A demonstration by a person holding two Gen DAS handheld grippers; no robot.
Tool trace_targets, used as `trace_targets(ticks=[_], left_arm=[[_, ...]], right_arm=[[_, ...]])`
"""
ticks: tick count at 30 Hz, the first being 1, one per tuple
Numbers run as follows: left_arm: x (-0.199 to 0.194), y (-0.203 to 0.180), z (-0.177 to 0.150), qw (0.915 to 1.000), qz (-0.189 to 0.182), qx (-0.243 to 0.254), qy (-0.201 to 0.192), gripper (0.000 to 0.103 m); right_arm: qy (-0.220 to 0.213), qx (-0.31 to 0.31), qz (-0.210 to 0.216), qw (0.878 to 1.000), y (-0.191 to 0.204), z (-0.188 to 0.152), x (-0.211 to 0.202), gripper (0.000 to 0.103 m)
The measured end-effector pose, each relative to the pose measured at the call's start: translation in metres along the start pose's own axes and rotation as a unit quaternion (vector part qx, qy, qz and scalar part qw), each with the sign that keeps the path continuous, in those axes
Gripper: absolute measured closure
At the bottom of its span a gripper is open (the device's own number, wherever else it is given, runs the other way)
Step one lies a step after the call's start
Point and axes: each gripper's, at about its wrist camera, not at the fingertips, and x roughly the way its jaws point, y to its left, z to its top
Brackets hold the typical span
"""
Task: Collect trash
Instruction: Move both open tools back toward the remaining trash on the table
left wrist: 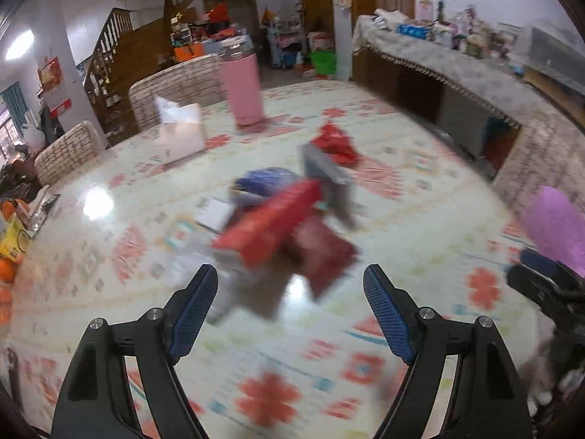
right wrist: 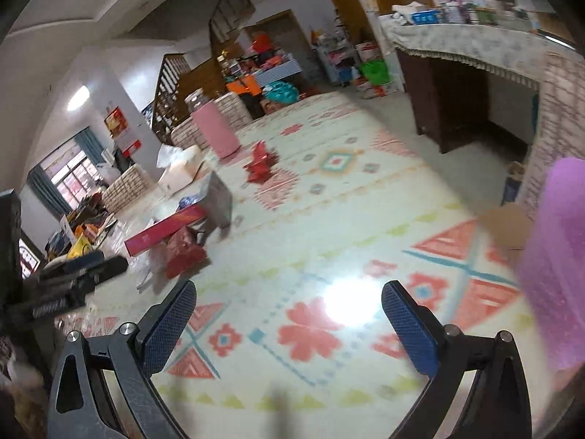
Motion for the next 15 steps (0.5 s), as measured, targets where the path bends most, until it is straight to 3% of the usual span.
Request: trace_targets(ticks=[4,10,13,14,15], left_arm=[[0.032,0.028,0.024,0.9995,-0.004,0.003,0.03,0.022],[0.087,0.028,0.044,0.9932,-0.059,0.011,0.1,0.022],[0.09,0.017,0.042,0.994,-0.048,0.022,0.095,0.024],[0.087,0.015,0.041,0.9949,-0.043,0.021,0.089,0.03],[0.084,0.013,0.039,0.9954,-0.04,0.02,0.085,0.056]], right_arm=[[0.007,0.004,0.007,1.0,0.003,-0.005,0.013,0.001],[0.002,0.014,0.007,1.0,-0.001,-0.005,0.012,0.001],[0.004,0.008,0.005,1.0,0.0,-0.005,0.012,0.001],[0.004,0.006,0.004,1.0,0.001,-0.005,0.012,0.001],[0.004,0.004,0.004,1.0,0.001,-0.006,0.011,0.001]])
